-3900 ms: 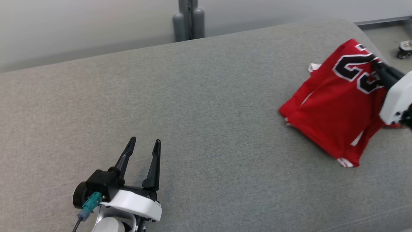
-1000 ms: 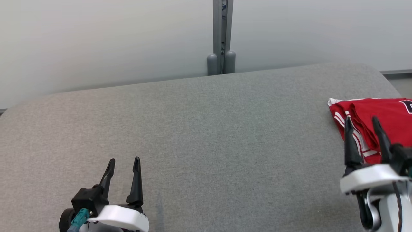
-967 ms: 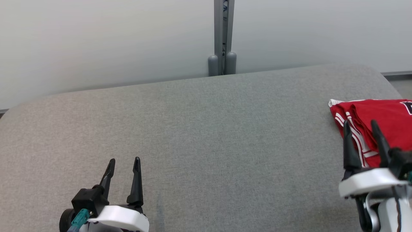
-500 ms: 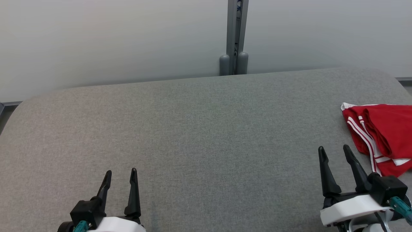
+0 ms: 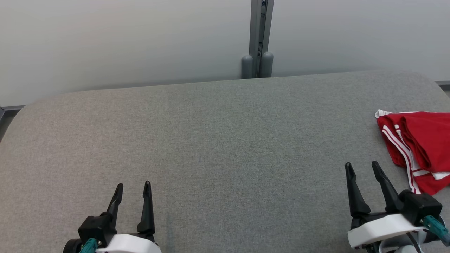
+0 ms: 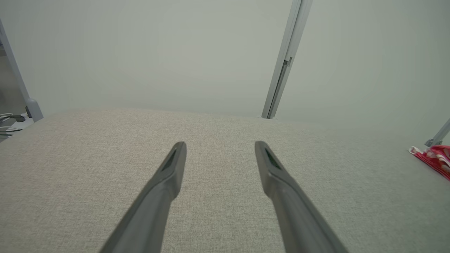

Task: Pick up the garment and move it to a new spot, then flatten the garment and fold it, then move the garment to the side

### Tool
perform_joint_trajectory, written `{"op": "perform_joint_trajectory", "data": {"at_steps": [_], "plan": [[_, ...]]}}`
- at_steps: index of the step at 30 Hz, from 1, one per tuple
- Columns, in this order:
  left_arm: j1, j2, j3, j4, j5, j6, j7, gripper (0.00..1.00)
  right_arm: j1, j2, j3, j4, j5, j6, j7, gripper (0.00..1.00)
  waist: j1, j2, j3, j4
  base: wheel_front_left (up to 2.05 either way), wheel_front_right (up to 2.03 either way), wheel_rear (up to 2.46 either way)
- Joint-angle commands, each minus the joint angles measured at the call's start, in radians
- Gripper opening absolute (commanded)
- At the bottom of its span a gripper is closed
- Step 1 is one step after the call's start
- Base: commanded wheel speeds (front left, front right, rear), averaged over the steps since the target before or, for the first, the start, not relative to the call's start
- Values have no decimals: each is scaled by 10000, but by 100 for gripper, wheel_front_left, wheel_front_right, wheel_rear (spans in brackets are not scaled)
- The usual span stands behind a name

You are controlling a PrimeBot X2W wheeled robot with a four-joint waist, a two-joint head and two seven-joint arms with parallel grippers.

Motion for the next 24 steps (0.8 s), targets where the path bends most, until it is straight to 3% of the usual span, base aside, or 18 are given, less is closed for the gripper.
{"op": "perform_joint_trajectory", "data": {"at_steps": [1, 16, 17, 24], "plan": [[-169, 38, 7, 24, 85, 47, -46, 100, -47, -48, -22, -23, 7, 2, -64, 100, 0, 0, 13, 1, 0, 0, 0], [-293, 37, 61, 235, 235, 130, -46, 100, -56, -47, 17, -130, 92, 2, -67, 100, 0, 0, 85, 83, 0, 0, 0], [-169, 0, 27, 232, 173, 77, 0, 0, -5, 0, 19, -100, 42, 0, -4, 0, 0, 0, 89, 84, 0, 0, 0], [139, -56, 40, 675, -171, 15, 155, 0, 307, 109, 20, 314, 387, 0, 126, 0, 0, 0, 91, 92, 0, 0, 0]]}}
